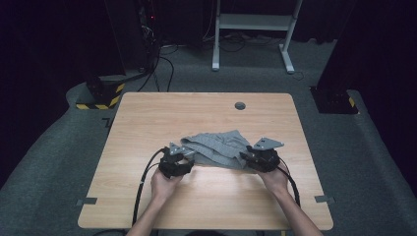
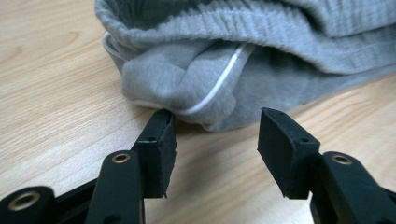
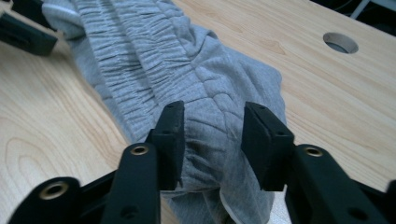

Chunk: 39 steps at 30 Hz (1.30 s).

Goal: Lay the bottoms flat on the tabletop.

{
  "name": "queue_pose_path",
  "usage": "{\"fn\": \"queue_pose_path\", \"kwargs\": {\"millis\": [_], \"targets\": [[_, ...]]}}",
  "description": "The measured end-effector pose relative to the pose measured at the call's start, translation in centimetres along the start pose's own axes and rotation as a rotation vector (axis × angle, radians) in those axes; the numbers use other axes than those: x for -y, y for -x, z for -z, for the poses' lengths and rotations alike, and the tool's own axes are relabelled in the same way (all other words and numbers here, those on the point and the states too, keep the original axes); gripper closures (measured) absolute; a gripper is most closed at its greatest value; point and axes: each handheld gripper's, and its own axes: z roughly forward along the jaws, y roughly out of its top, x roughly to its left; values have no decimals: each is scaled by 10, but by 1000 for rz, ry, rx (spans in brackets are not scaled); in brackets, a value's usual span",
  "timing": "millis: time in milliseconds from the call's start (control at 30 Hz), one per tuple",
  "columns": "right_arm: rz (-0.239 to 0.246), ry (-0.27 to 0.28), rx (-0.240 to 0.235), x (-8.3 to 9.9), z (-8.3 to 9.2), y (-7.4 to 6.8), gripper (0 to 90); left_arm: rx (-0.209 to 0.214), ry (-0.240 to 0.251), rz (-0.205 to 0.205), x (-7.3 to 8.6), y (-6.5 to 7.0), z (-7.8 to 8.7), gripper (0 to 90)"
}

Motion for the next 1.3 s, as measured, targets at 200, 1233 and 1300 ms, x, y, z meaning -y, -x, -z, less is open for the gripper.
{"fn": "queue_pose_path", "kwargs": {"millis": [200, 1233, 1300], "targets": [[47, 14, -25, -2, 2, -8, 520, 20, 13, -37, -1, 11, 13, 452], [-30, -93, -126, -5, -9, 10, 812, -29, -23, -8, -5, 8, -37, 505], [-68, -28, -114, -20, 6, 21, 810, -31, -27, -10, -6, 8, -37, 517]]}}
